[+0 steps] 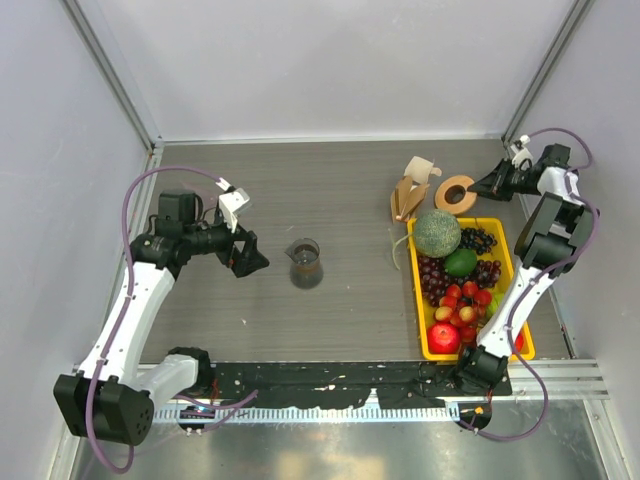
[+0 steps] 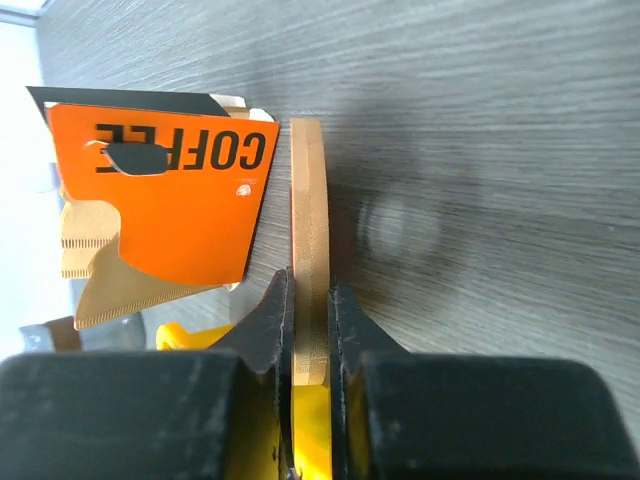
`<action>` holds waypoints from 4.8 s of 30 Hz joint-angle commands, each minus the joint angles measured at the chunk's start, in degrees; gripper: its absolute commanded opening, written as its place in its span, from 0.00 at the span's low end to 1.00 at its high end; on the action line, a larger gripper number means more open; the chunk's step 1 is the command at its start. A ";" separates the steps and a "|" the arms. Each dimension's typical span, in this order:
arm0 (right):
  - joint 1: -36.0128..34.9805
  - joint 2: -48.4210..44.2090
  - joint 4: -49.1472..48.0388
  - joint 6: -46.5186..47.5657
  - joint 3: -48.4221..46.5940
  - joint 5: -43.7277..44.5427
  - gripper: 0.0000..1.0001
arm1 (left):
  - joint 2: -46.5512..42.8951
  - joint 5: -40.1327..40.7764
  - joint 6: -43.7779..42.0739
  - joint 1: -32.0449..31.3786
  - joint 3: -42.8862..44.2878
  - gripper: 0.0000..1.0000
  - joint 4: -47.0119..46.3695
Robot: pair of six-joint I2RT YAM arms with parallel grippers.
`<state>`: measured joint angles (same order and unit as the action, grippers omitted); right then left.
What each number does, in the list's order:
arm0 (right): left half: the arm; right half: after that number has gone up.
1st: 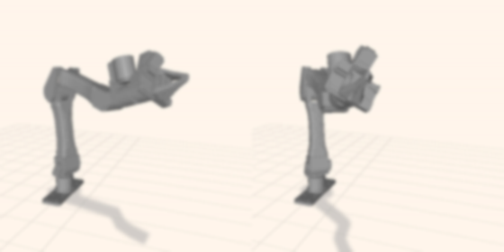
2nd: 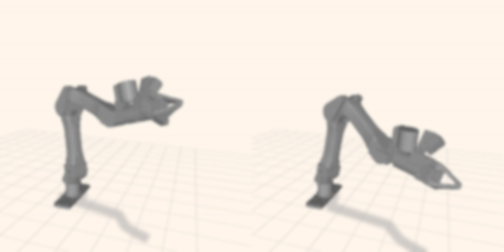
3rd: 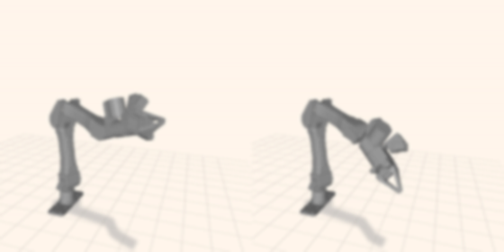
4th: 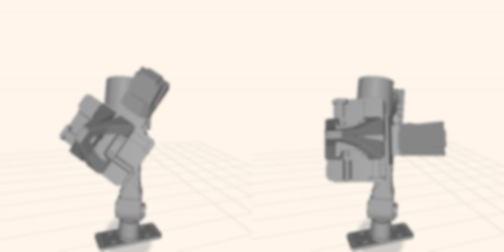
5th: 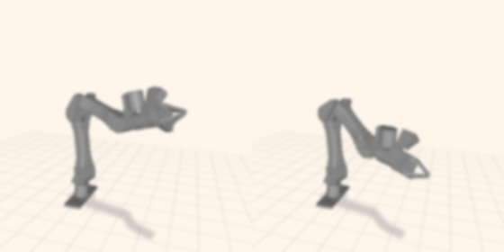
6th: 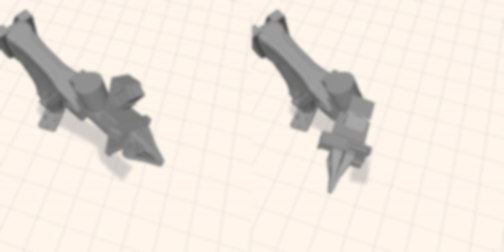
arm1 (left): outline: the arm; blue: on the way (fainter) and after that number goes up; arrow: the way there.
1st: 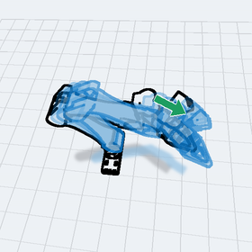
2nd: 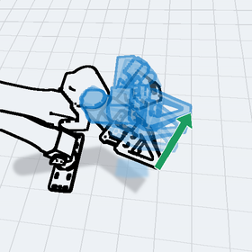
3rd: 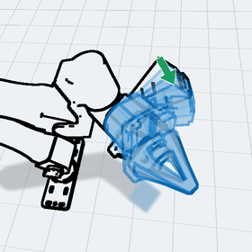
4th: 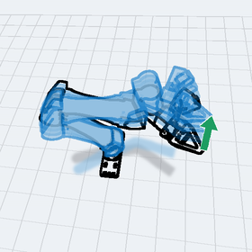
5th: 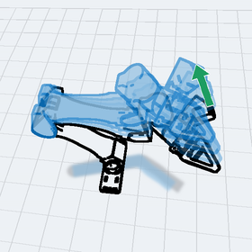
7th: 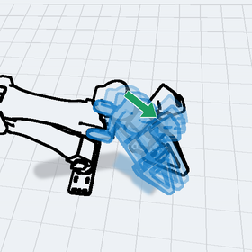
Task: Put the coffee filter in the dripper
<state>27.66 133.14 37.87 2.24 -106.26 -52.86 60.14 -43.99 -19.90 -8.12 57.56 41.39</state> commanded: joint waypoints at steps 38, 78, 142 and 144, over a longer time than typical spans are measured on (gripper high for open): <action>-42.15 -49.56 -19.63 -16.27 26.35 -18.77 0.05 | -16.10 -18.33 46.95 1.27 -17.99 0.94 -44.16; -53.32 -46.91 -18.19 -13.59 34.19 7.76 0.87 | 7.43 -22.81 80.68 -1.03 -26.09 0.00 -76.70; -53.24 -49.64 -15.28 -8.92 37.17 11.11 0.92 | 9.76 -19.84 59.49 11.37 -25.05 0.52 -48.64; -53.24 -49.82 -15.45 -9.01 37.35 11.03 0.92 | 6.06 -17.55 56.29 11.11 -24.95 0.44 -45.26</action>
<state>-25.54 86.59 22.87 -7.86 -69.10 -40.62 73.01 -66.96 48.18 2.17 31.86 -15.70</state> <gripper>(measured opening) 0.919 0.503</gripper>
